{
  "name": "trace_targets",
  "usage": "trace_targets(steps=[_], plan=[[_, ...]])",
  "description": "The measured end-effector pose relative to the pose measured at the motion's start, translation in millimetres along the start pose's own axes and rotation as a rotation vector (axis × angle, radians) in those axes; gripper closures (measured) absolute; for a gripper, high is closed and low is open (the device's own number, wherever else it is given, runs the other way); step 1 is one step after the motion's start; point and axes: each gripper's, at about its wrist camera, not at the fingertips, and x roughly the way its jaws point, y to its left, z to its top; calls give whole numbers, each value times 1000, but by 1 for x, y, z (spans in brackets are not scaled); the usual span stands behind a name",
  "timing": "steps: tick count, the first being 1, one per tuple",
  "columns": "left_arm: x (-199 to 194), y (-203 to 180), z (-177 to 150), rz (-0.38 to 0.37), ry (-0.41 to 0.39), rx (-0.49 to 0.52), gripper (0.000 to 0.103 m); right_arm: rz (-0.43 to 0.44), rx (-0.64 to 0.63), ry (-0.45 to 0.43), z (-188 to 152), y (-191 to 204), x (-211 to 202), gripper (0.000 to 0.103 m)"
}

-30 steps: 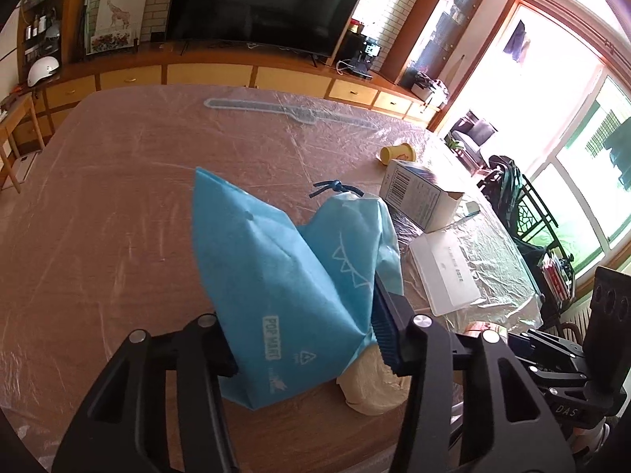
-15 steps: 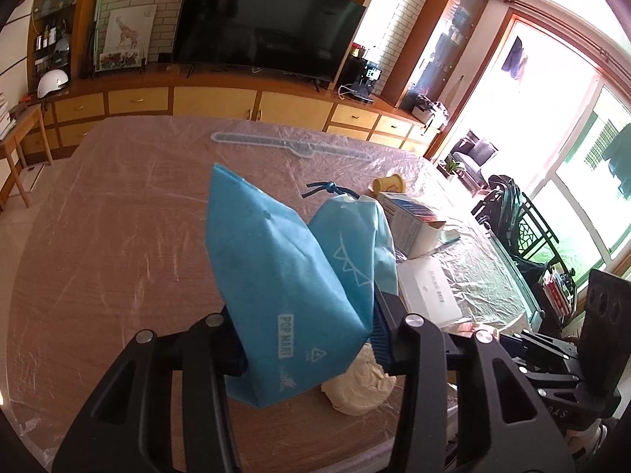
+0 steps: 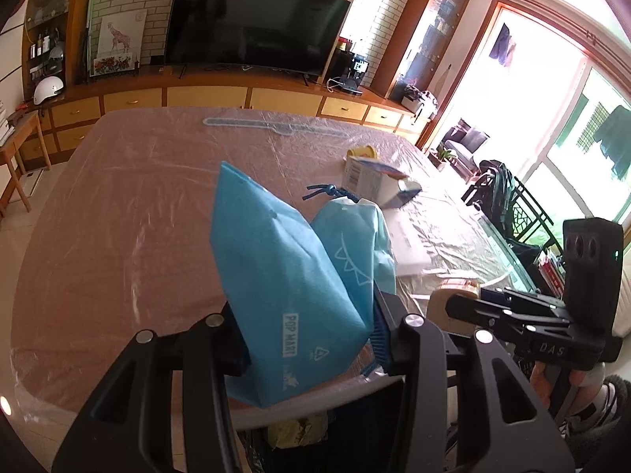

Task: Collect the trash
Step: 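Carry the blue bag and tape roll over the trash bin with both tools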

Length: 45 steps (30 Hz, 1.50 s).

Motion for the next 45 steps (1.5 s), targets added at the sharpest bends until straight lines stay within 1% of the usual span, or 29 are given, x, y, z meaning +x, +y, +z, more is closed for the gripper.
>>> trace_targets(steps=[6,9,14,25,34,45], plan=[[-2,-20,-23,3,34,42,57,-10,-25,28,-17,7,-6,68],[-5,-27,-33,-7,47,51,57,-12,-23,37,-26,8,-9,68],[-9,-37,-47,-18,67,62,57,-17,-27,48,-38,11,-15,68],[-18,-55,-77,-40,122,140,57,-8,-50,65,-61,13,-28,68],[-14,-58,-93,-52,171,160,57,-4,-57,95,-75,16,-27,68],[-2,-55,-113,-26,241,195,57,-10,-84,139,-91,20,-17,68]])
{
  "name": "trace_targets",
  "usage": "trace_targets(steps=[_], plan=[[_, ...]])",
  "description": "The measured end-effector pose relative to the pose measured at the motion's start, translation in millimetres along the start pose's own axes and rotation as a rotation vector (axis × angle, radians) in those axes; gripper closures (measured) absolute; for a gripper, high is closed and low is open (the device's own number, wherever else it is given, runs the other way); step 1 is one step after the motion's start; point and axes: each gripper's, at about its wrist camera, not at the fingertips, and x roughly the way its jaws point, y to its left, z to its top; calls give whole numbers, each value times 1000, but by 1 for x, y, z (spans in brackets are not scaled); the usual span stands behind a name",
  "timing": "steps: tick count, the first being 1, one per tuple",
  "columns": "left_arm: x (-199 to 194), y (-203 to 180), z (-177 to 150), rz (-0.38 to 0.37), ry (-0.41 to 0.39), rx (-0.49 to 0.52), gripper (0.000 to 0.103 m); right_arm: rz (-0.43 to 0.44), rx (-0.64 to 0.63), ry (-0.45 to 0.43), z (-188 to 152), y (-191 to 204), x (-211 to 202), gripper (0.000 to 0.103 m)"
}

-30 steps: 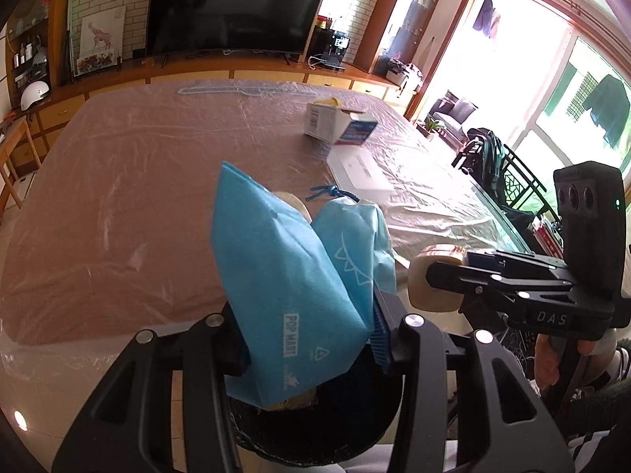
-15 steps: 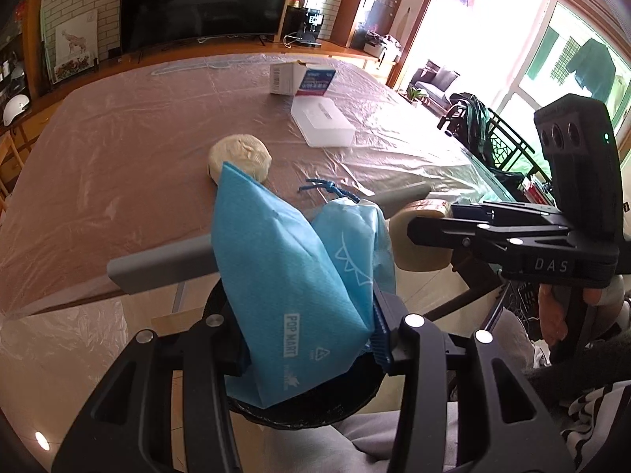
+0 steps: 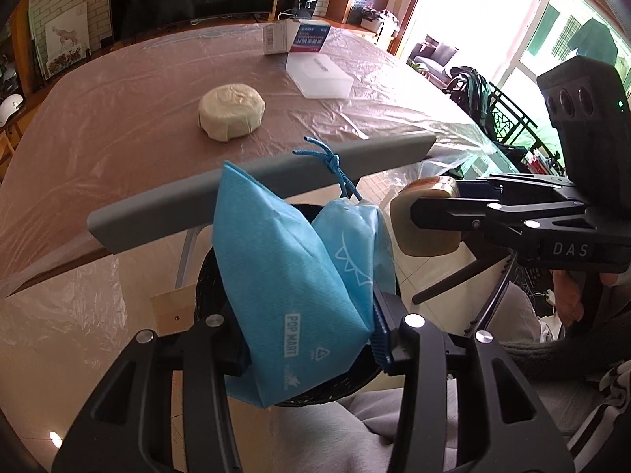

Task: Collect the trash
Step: 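Carry the blue bag and tape roll over the trash bin with both tools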

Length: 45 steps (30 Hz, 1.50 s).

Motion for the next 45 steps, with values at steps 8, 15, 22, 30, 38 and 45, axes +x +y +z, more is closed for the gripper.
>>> trace_targets(steps=[8,15,22,30,38,45], plan=[[17,1,-12,31,55,26,57,-19,-6,57,-12,-2,18,68],[30,1,-20,43,95,32,57,-28,1,96,-21,-7,30,68],[39,2,-23,60,121,40,57,-35,-3,123,-23,-11,44,68],[54,3,-23,82,140,41,57,-51,-19,138,-20,-13,54,68],[66,6,-20,104,155,48,57,-67,-25,145,-19,-13,63,68],[79,6,-20,119,184,56,57,-77,-24,162,-20,-16,72,68]])
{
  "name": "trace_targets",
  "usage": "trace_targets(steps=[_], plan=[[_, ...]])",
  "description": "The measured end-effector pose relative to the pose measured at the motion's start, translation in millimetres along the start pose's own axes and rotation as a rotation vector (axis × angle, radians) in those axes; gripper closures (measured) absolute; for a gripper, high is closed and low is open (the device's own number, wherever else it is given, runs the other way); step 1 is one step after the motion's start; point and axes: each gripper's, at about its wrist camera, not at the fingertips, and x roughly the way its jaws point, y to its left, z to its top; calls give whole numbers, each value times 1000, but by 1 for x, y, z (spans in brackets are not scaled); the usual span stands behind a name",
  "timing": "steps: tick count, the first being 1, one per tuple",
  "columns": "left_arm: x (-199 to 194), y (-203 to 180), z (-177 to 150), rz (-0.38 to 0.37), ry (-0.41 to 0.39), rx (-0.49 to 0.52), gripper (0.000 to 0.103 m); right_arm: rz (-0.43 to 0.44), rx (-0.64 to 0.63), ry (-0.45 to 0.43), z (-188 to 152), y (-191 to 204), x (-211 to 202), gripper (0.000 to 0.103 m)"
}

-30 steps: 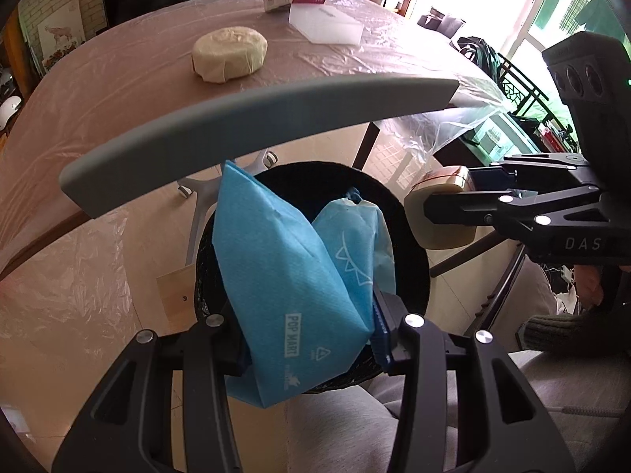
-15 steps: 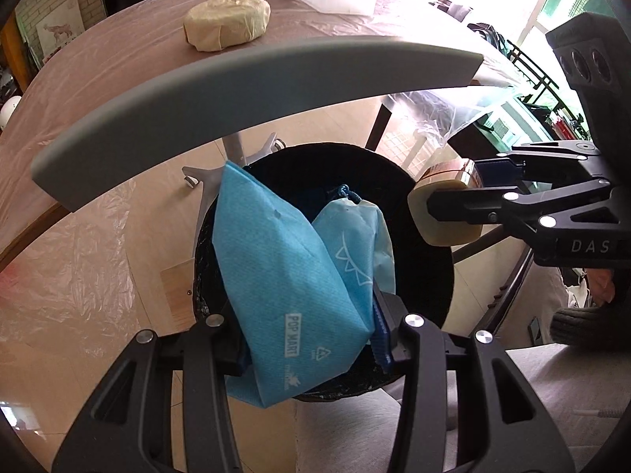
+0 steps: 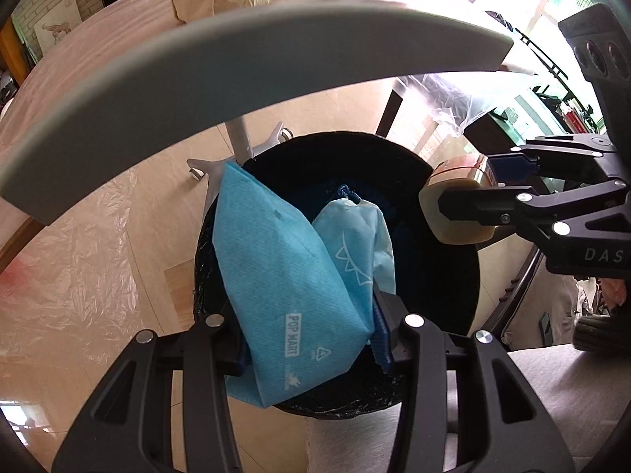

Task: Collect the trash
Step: 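Carry the blue bag and tape roll over the trash bin with both tools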

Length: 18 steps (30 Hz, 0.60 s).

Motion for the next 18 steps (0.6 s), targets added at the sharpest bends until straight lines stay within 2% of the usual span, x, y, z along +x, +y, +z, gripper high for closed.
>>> trace_targets(steps=[18], plan=[[25,2,2,40,49,28,57,-24,-19,52,5,6,13,68]])
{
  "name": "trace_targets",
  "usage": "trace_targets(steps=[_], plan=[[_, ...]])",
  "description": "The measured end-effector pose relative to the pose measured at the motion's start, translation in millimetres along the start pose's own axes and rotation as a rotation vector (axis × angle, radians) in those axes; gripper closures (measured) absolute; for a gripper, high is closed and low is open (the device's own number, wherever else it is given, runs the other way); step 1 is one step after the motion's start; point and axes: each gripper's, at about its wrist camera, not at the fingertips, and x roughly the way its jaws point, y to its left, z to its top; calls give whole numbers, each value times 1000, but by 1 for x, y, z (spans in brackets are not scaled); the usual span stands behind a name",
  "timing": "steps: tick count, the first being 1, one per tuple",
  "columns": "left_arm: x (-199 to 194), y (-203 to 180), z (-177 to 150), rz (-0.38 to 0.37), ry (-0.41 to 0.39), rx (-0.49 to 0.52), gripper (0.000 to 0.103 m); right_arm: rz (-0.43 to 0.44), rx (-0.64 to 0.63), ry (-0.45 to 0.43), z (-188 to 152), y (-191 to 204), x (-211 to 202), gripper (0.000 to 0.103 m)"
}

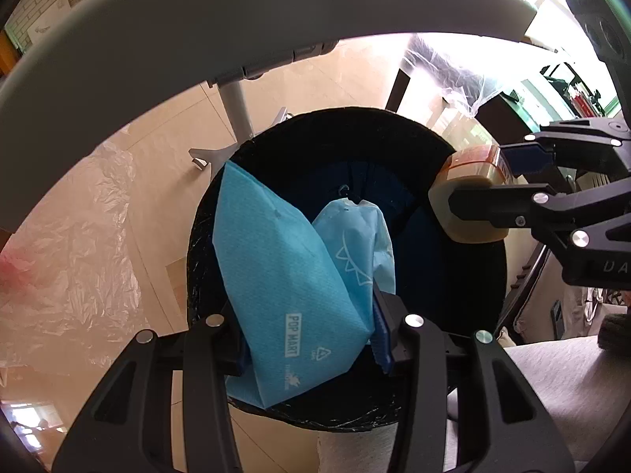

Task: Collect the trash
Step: 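Carry the blue bag and tape roll over the trash bin with both tools, then open both tools to drop the blue bag and tape roll into the bin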

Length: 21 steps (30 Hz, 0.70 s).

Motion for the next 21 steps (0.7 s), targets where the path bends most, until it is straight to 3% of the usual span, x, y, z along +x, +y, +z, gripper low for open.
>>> trace_targets(steps=[21], plan=[[12,0,1,25,36,44,57,-9,-1,26,2,0,11,68]])
